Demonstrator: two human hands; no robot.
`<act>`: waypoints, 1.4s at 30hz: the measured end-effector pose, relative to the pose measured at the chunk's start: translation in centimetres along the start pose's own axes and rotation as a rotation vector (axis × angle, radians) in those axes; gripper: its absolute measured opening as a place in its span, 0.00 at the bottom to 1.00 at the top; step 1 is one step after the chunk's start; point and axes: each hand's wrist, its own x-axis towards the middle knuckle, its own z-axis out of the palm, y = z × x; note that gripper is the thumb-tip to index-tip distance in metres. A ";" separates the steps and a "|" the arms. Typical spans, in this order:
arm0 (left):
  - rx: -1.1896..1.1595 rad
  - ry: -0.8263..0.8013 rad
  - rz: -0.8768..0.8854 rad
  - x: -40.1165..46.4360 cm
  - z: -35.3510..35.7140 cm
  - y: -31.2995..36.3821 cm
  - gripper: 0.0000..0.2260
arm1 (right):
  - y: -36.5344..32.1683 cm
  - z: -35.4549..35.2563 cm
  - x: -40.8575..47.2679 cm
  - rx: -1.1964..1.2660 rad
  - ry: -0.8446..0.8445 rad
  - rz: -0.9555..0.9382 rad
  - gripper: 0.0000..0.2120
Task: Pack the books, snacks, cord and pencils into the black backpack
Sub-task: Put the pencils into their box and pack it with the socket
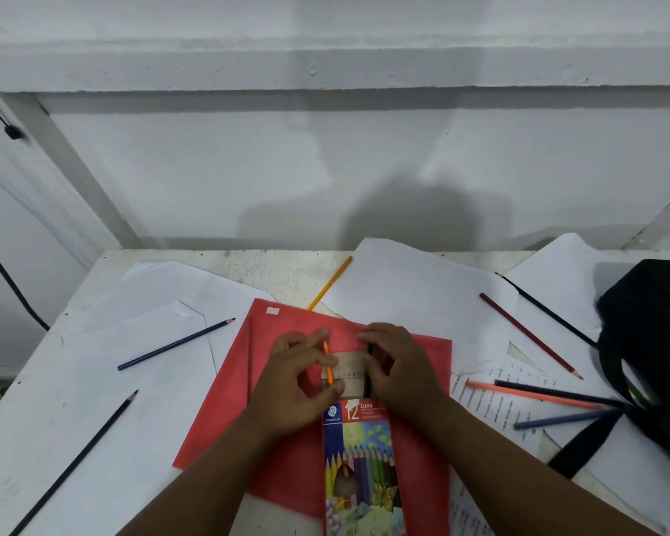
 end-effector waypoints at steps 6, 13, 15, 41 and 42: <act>-0.027 -0.034 -0.055 -0.2 -0.3 0.2 0.34 | 0.2 -0.8 0.4 0.031 -0.118 0.070 0.29; 0.009 -0.009 -0.007 0.1 -0.1 -0.4 0.28 | 0.7 -1.7 -0.5 0.003 -0.239 0.047 0.26; -0.002 0.004 0.022 0.1 0.0 -0.5 0.23 | 0.7 -1.4 -1.0 -0.019 -0.173 0.009 0.20; -0.035 0.034 0.051 0.2 0.1 -0.4 0.06 | 0.6 -1.8 -0.8 0.071 -0.187 0.046 0.07; -0.034 0.033 0.048 0.2 0.1 -0.4 0.06 | 0.6 -1.8 -0.8 0.068 -0.194 0.050 0.06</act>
